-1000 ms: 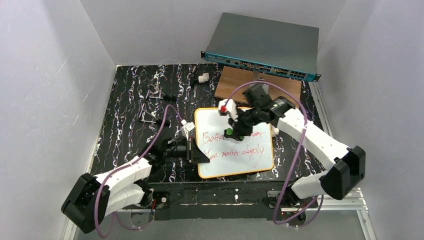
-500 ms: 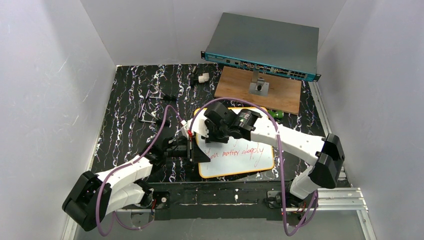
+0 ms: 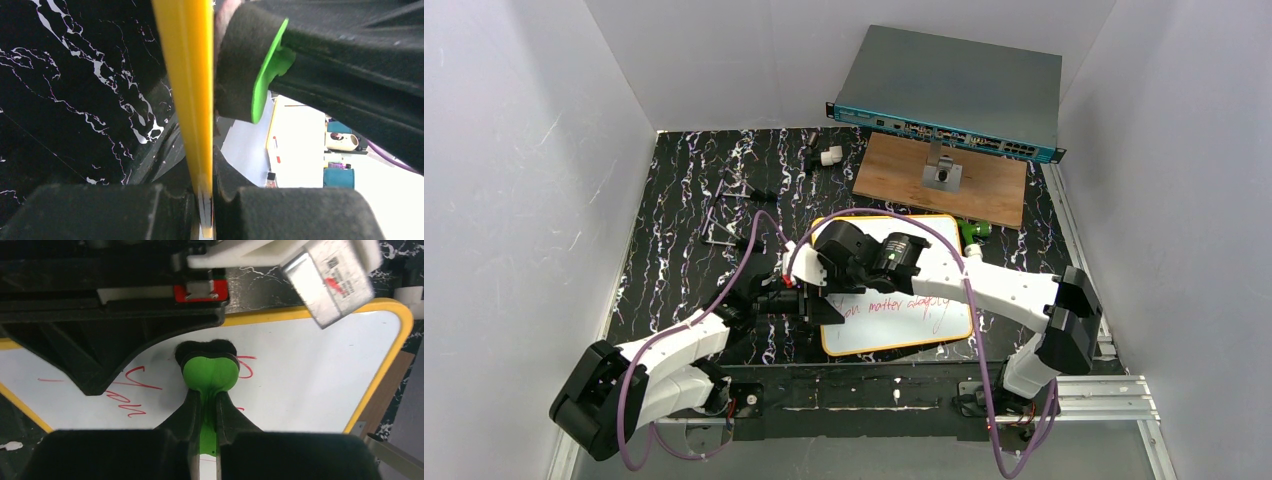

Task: Erase the whiteboard
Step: Erase the whiteboard at the center of the board.

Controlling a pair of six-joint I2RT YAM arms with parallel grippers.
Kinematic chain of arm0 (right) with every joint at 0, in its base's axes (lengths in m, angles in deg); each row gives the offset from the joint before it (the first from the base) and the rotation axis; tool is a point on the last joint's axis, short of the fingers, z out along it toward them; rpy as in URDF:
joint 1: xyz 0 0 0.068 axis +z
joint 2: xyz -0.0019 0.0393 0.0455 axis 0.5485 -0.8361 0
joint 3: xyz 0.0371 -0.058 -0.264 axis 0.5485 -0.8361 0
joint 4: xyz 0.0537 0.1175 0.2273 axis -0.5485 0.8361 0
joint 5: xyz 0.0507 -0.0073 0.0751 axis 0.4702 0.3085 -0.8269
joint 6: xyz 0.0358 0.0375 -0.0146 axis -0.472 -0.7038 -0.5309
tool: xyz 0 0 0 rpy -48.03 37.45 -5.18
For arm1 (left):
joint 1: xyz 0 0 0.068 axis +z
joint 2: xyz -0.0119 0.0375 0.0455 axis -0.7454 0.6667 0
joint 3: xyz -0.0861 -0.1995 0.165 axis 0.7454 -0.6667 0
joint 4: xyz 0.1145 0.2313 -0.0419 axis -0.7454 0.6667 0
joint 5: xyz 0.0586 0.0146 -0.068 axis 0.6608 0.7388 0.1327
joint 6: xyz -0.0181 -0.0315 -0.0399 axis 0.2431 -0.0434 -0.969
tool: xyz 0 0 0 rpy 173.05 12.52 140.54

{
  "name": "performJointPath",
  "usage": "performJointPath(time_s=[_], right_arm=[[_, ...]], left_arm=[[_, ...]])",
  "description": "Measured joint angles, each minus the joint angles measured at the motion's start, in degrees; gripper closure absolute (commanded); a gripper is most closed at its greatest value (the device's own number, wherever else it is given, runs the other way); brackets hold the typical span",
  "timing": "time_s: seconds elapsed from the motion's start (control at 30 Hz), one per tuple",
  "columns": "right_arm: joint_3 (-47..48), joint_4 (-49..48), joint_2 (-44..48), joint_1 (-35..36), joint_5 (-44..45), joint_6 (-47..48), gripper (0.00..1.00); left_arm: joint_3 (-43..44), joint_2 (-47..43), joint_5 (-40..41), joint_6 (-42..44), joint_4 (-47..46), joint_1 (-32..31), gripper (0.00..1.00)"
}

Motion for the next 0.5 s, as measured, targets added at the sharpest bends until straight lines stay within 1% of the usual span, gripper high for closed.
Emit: performJointPath(time_s=[0.2,0.33,0.5], right_arm=[[-2.8,1.16,2.16,0.44,-3.78,3.74,0.99],[-2.95,0.55,2.1,0.96,-1.01,3.72,0.99],[-2.93,-2.75,1.99,1.01,4.96,2.21,0.99]], left_arm=[[0.0,0.0,0.0,0.28,-0.33,-0.02,1.0],[0.02,-0.02,-0.02,0.31,-0.15,0.0,1.0],[0.02,-0.33,0.0,0.42,-0.11,0.0,1.0]])
